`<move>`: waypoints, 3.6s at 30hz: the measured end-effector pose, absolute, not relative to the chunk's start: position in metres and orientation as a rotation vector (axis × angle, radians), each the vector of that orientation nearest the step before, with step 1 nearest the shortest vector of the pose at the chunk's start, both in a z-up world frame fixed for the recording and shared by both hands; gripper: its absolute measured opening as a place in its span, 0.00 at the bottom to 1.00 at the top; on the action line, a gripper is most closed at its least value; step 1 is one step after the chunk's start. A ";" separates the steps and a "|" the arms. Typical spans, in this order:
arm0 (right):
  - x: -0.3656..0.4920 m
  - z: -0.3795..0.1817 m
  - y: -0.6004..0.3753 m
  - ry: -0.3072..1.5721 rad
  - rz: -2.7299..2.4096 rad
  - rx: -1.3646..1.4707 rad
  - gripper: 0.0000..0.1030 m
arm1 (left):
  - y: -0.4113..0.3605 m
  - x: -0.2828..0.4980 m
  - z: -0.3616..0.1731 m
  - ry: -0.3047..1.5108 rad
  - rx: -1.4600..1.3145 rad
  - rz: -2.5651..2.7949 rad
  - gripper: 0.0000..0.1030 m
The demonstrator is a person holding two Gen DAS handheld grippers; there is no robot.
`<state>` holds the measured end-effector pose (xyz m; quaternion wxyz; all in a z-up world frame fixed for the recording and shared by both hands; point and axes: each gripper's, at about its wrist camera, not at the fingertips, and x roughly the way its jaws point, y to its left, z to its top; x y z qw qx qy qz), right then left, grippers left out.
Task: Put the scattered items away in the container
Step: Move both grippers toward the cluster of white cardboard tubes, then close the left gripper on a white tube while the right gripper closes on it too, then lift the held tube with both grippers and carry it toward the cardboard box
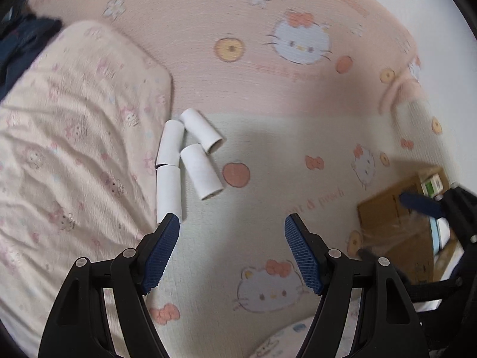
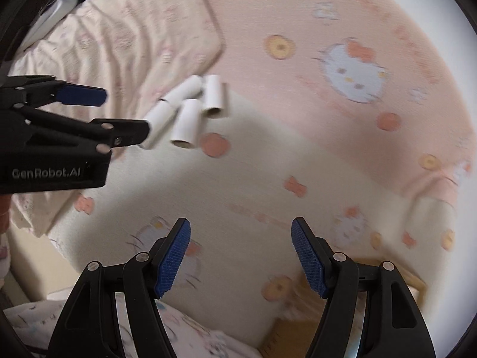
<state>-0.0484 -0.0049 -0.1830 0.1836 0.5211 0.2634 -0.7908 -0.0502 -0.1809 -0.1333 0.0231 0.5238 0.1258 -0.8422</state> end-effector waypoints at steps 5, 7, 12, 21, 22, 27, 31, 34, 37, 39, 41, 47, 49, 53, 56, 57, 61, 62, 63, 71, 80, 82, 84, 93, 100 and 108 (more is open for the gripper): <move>-0.071 -0.221 -0.027 0.569 -2.168 1.428 0.66 | -0.210 -0.062 -0.164 0.502 1.624 -2.574 0.66; -0.079 -0.234 -0.033 0.534 -2.161 1.394 0.66 | -0.219 -0.069 -0.177 0.558 1.631 -2.556 0.64; -0.104 -0.268 -0.044 0.432 -2.132 1.372 0.66 | -0.232 -0.093 -0.207 0.666 1.605 -2.549 0.59; -0.153 -0.323 -0.047 0.168 -2.084 1.489 0.66 | -0.245 -0.149 -0.274 0.826 1.695 -2.418 0.55; -0.157 -0.327 -0.046 0.138 -2.082 1.506 0.66 | -0.246 -0.154 -0.280 0.833 1.704 -2.398 0.52; -0.176 -0.345 -0.043 -0.007 -2.061 1.592 0.66 | -0.257 -0.168 -0.308 0.957 1.757 -2.273 0.37; -0.181 -0.348 -0.046 -0.003 -2.053 1.600 0.66 | -0.262 -0.168 -0.316 1.049 1.726 -2.260 0.37; -0.180 -0.353 -0.045 -0.013 -2.038 1.605 0.66 | -0.264 -0.164 -0.317 1.073 1.708 -2.260 0.36; -0.174 -0.357 -0.045 -0.003 -2.016 1.594 0.66 | -0.261 -0.160 -0.317 1.096 1.708 -2.267 0.34; -0.170 -0.358 -0.044 0.010 -2.010 1.580 0.66 | -0.256 -0.156 -0.316 1.110 1.715 -2.288 0.30; -0.166 -0.361 -0.041 0.021 -2.002 1.572 0.66 | -0.248 -0.153 -0.315 1.093 1.739 -2.309 0.27; -0.162 -0.366 -0.035 0.034 -2.064 1.555 0.66 | -0.237 -0.145 -0.318 1.125 1.734 -2.329 0.26; -0.168 -0.366 -0.036 0.031 -2.056 1.561 0.66 | -0.244 -0.143 -0.319 1.190 1.723 -2.296 0.26; -0.177 -0.363 -0.048 0.036 -2.028 1.552 0.66 | -0.253 -0.146 -0.317 1.249 1.683 -2.269 0.36; -0.181 -0.366 -0.059 0.050 -1.996 1.559 0.66 | -0.262 -0.149 -0.315 1.311 1.628 -2.275 0.43; -0.181 -0.368 -0.062 0.043 -1.992 1.570 0.62 | -0.265 -0.152 -0.315 1.332 1.616 -2.275 0.43; -0.177 -0.375 -0.064 0.013 -1.976 1.596 0.42 | -0.265 -0.162 -0.324 1.347 1.648 -2.246 0.41; -0.175 -0.375 -0.064 0.016 -1.982 1.595 0.42 | -0.262 -0.163 -0.324 1.327 1.662 -2.255 0.33; -0.174 -0.376 -0.062 0.017 -1.982 1.599 0.42 | -0.258 -0.162 -0.323 1.287 1.666 -2.269 0.32; -0.149 -0.378 -0.034 -0.049 -1.976 1.661 0.42 | -0.232 -0.149 -0.322 1.246 1.745 -2.331 0.28; -0.085 -0.379 0.028 -0.145 -2.026 1.838 0.42 | -0.150 -0.132 -0.326 1.179 1.960 -2.431 0.28; -0.069 -0.379 0.043 -0.151 -2.044 1.875 0.42 | -0.132 -0.128 -0.327 1.184 2.006 -2.437 0.28; -0.068 -0.375 0.045 -0.131 -2.067 1.908 0.41 | -0.113 -0.124 -0.329 1.186 2.066 -2.442 0.28; -0.045 -0.384 0.095 -0.224 -2.110 2.055 0.42 | -0.057 -0.103 -0.334 1.195 2.263 -2.404 0.28; -0.038 -0.377 0.115 -0.294 -2.125 2.042 0.42 | -0.047 -0.100 -0.331 1.123 2.283 -2.400 0.38; -0.036 -0.378 0.122 -0.338 -2.138 2.010 0.42 | -0.053 -0.120 -0.341 1.233 2.290 -2.344 0.41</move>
